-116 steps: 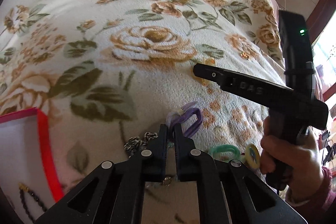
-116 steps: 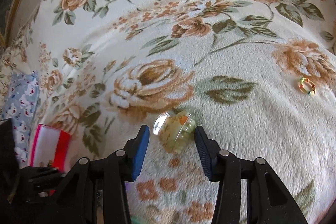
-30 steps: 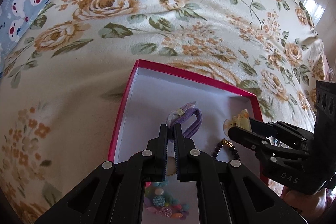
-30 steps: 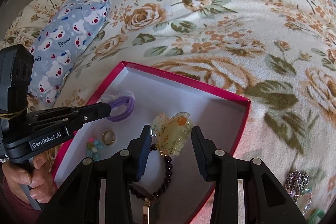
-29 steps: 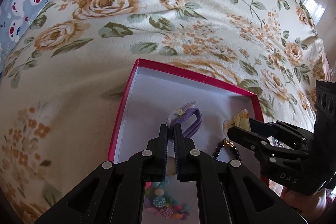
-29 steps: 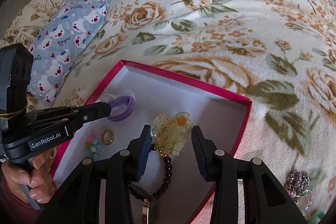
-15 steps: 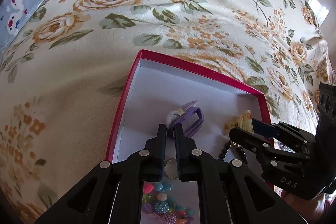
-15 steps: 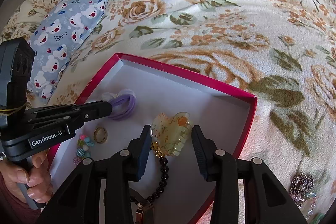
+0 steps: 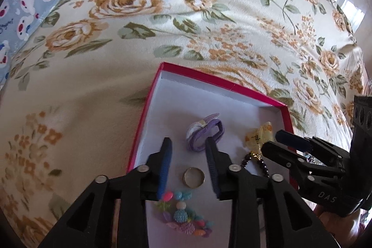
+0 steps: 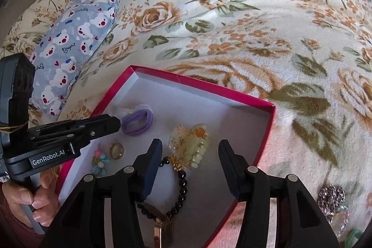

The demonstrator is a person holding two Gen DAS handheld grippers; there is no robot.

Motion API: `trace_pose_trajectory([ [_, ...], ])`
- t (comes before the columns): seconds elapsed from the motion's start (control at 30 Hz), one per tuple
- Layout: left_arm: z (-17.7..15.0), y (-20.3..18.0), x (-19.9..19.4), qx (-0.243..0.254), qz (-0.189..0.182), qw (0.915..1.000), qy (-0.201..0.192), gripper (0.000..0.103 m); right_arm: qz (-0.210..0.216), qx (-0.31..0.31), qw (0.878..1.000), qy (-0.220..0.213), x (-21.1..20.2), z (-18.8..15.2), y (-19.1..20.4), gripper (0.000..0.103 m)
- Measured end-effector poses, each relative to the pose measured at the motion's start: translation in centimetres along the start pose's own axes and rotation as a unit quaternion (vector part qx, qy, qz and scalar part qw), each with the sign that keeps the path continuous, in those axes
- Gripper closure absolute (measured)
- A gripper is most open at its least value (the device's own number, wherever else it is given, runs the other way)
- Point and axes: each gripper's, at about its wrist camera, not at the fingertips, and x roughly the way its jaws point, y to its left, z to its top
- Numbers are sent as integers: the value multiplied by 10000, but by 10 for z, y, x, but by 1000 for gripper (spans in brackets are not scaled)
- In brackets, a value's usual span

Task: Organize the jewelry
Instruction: 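Open the left tool releasing the hair tie while the right tool releases the claw clip in the box, then move both open tools out of the box over the hair ties on the bed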

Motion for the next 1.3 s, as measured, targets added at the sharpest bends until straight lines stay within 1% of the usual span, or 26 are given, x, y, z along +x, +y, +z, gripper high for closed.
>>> trace_pose_trajectory([
  [0.03, -2, 0, -6, -24, -3, 10000, -55, 65, 31, 21, 10000, -44, -5, -2, 0, 45],
  [0.17, -13, 1, -27, -141, -101, 9997, -177, 62, 90, 98, 9997, -227, -29, -11, -1, 43],
  [0.27, -24, 2, -41, -242, -172, 9993, -211, 51, 99, 181, 9992, -356, -46, -20, -4, 43],
  [0.3, -27, 2, -46, -281, -215, 9991, -237, 45, 93, 215, 9989, -413, -53, -23, -4, 43],
  [0.33, -32, 1, -51, -315, -281, 9987, -270, 42, 86, 253, 9986, -466, -59, -27, -6, 43],
  [0.53, -54, -8, -69, -281, -474, 9983, -183, 40, -3, 489, 9965, -675, -89, -55, -16, 41],
  [0.6, -59, -11, -71, -294, -535, 9980, -153, 38, -82, 632, 9951, -760, -99, -67, -22, 40],
  [0.73, -72, -19, -72, -273, -673, 9974, -11, 38, -164, 918, 9918, -878, -117, -92, -37, 40],
  [0.87, -82, -30, -75, -147, -780, 9968, 74, 38, -396, 1030, 9892, -962, -139, -118, -52, 40],
  [1.03, -87, -50, -78, 66, -898, 9958, 136, 38, -717, 1326, 9829, -1058, -165, -149, -76, 40],
  [1.2, -91, -73, -75, 324, -986, 9943, 233, 38, -919, 1544, 9772, -1128, -181, -170, -93, 40],
  [1.3, -94, -87, -69, 449, -1019, 9932, 346, 38, -998, 1622, 9747, -1167, -186, -176, -102, 40],
])
